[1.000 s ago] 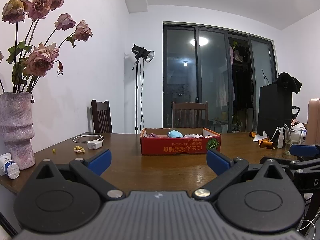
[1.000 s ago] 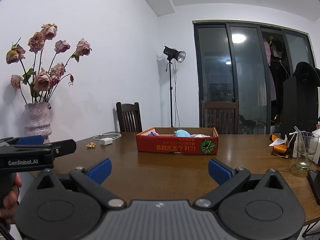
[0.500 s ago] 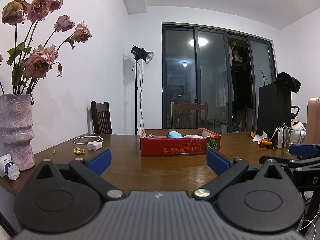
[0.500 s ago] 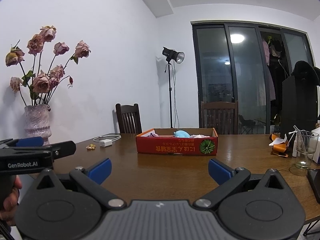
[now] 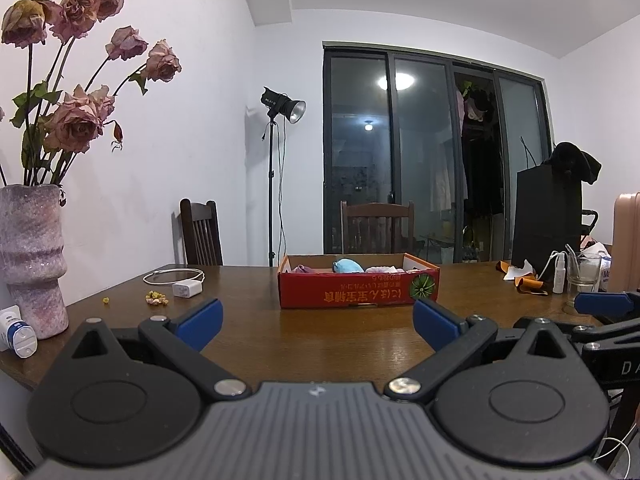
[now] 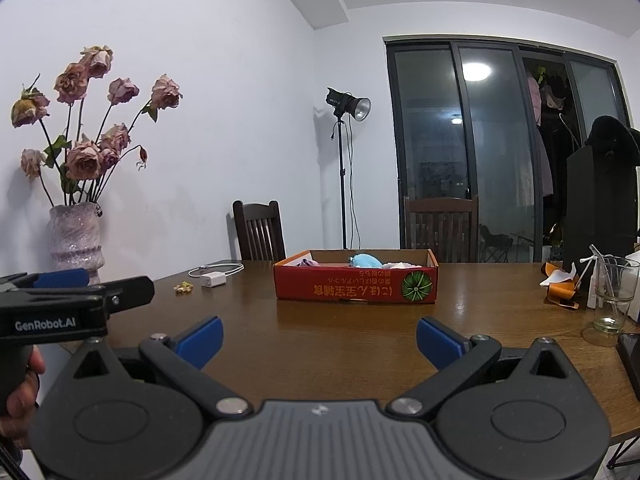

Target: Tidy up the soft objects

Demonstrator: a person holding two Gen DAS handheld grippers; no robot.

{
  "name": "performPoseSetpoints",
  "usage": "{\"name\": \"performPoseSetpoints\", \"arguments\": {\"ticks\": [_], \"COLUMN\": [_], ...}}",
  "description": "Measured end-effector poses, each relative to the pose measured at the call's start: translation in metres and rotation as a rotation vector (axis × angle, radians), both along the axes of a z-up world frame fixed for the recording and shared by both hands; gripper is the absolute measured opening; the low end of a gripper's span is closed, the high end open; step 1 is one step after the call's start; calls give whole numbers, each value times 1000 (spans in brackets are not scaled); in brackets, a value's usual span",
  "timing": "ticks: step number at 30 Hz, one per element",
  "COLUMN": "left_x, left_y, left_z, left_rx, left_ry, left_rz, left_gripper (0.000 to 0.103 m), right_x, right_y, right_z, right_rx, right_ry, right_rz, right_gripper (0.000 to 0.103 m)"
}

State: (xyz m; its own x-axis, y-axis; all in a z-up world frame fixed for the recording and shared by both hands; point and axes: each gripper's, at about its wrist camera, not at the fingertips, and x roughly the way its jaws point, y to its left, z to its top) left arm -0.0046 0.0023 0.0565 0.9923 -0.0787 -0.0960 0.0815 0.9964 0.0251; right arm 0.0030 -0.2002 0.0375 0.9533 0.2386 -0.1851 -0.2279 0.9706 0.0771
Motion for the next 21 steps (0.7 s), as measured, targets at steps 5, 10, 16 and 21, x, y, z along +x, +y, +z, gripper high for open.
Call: {"name": "performPoseSetpoints", "arguments": {"ticks": [5, 10, 16, 21], "left_x": [0, 0, 1, 2], "left_y": [0, 1, 1, 2], "left_z": [0, 0, 0, 0], "left_rx": [0, -1, -2, -2], "left_ry": [-1, 0, 14, 13], "left_rz": [0, 0, -4, -2], "left_gripper": [103, 103, 103, 103], "right_x": [-1, -1, -1, -1], "right_y": [1, 0, 0, 0], "right_z": [0, 0, -1, -1], "right_rx": [3, 12, 9, 10], "right_ry": [4, -3, -1, 1], "right_rz": [-2, -9, -7, -8], "right_gripper": [103, 103, 103, 103]}}
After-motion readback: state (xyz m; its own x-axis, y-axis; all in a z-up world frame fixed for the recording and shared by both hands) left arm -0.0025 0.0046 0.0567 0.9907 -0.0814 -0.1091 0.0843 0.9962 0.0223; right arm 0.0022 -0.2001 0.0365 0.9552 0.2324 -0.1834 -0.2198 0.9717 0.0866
